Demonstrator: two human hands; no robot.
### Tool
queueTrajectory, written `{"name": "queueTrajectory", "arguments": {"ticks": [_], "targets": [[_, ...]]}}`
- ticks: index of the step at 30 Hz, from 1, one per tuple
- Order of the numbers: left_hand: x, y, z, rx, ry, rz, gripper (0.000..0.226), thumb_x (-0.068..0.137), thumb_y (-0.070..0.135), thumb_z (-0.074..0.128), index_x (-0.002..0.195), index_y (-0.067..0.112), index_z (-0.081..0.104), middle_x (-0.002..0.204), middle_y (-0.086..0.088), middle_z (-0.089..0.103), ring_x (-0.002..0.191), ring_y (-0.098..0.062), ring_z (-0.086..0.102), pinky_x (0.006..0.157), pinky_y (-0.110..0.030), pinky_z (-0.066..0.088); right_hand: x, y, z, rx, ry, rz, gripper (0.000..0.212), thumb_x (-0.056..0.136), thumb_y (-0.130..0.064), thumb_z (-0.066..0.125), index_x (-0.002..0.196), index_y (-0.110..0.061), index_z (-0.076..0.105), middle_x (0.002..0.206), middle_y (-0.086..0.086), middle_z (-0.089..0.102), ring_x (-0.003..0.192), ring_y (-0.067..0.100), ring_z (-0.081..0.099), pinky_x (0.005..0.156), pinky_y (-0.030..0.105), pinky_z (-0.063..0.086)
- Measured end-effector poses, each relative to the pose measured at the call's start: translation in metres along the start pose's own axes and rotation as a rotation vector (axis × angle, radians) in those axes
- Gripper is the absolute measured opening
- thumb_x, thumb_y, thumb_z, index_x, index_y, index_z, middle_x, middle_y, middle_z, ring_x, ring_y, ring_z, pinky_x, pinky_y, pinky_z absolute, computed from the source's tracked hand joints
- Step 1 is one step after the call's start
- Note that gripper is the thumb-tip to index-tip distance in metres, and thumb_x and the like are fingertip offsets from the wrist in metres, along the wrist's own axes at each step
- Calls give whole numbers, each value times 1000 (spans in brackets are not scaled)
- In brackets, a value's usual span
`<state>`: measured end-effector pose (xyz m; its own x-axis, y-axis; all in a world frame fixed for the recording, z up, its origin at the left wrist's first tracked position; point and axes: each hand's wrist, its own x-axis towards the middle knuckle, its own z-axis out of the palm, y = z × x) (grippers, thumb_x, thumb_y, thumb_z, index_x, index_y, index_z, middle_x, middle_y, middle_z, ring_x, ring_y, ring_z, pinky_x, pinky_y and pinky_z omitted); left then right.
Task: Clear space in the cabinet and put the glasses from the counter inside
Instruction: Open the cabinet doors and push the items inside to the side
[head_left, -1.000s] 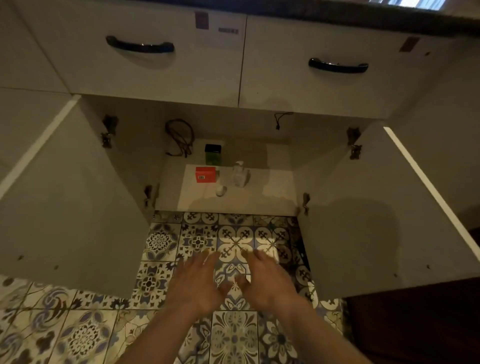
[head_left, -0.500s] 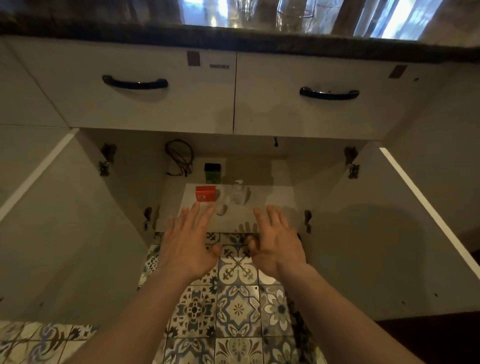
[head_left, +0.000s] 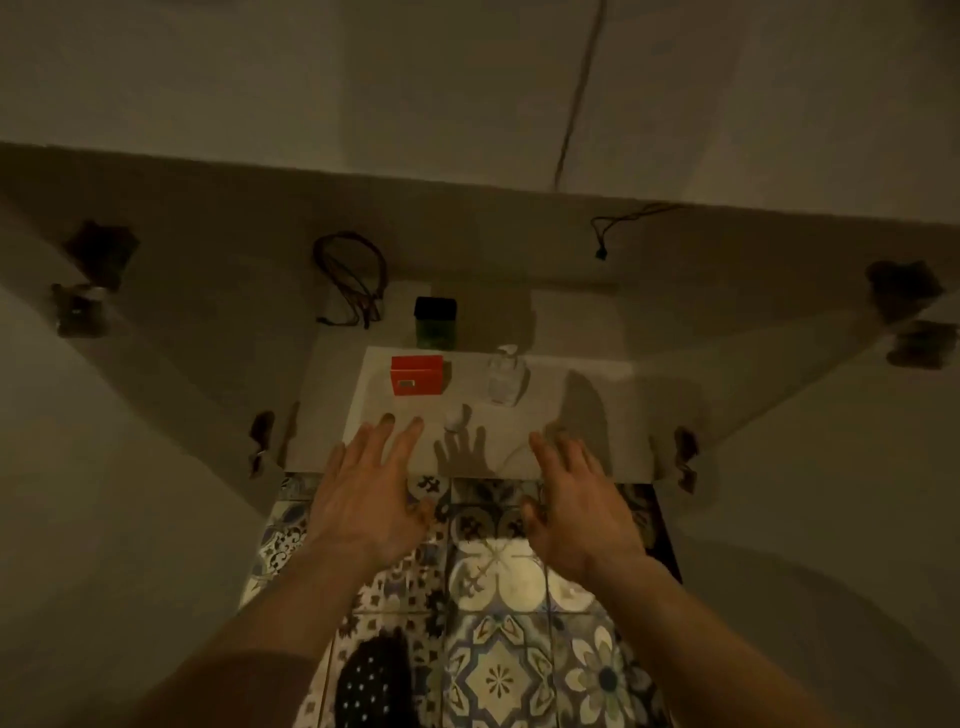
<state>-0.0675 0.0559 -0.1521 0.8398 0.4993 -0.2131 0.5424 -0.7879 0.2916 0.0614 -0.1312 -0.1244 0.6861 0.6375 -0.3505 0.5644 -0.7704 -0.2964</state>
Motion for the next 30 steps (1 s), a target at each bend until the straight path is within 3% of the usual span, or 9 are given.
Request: {"name": "queueTrajectory", "arguments": {"ticks": [3,7,10,14,18,20,23,25,30], "targets": [[60,-42,31,3,-7,3,89,87,62,51,154,41,-4,166,2,3,149,-25,9,120,-44,13,73,0,32,3,14,37,74,98,-43,51,158,-25,12,162,11,25,147,31,26,117,43,32],[127,-88,69,31,-33,-12,89,88,62,51,153,42,-6,166,5,0,151,-23,5,120,-42,10,153,17,68,95,20,80,74,100,-44,49,159,-30,7,169,3,5,154,25,9,123,43,19],[176,-111,98,56,-9,5,89,88,62,52,155,40,-3,166,2,2,151,-26,7,121,-44,13,206,38,93,101,86,90,76,98,-42,54,159,-23,12,166,8,18,150,30,21,119,48,28],[248,-133,135,121,29,16,100,84,65,56,155,36,-7,166,1,-2,151,-26,7,121,-42,12,276,75,120,58,262,89,79,94,-44,61,156,-17,20,159,9,32,145,28,31,114,40,34],[315,-142,157,41,90,63,121,54,87,45,155,39,-1,165,-1,9,150,-27,14,119,-44,16,343,99,129,185,253,162,98,81,-46,78,156,-18,22,157,8,32,141,29,38,112,41,38],[346,-143,169,46,83,103,123,55,80,60,155,38,2,164,-1,15,148,-27,20,117,-44,20,368,108,135,243,245,114,100,70,-40,89,151,-17,34,147,7,45,131,27,49,108,41,44],[375,-141,187,101,45,154,109,64,60,79,150,36,17,149,0,42,132,-26,43,107,-41,35,386,119,148,267,231,29,83,64,-31,93,134,-20,49,119,-3,62,108,20,62,90,33,52],[387,-144,195,144,22,162,90,68,53,80,142,34,33,131,2,55,117,-22,53,96,-38,43,395,124,154,229,227,-10,82,64,-29,94,134,-22,52,118,-2,65,108,22,63,92,39,53],[389,-177,177,223,8,203,71,71,56,77,130,32,44,118,5,58,108,-18,57,89,-35,46,400,121,152,229,273,-93,85,60,-33,96,130,-36,49,111,-12,60,102,17,60,92,40,52]]}}
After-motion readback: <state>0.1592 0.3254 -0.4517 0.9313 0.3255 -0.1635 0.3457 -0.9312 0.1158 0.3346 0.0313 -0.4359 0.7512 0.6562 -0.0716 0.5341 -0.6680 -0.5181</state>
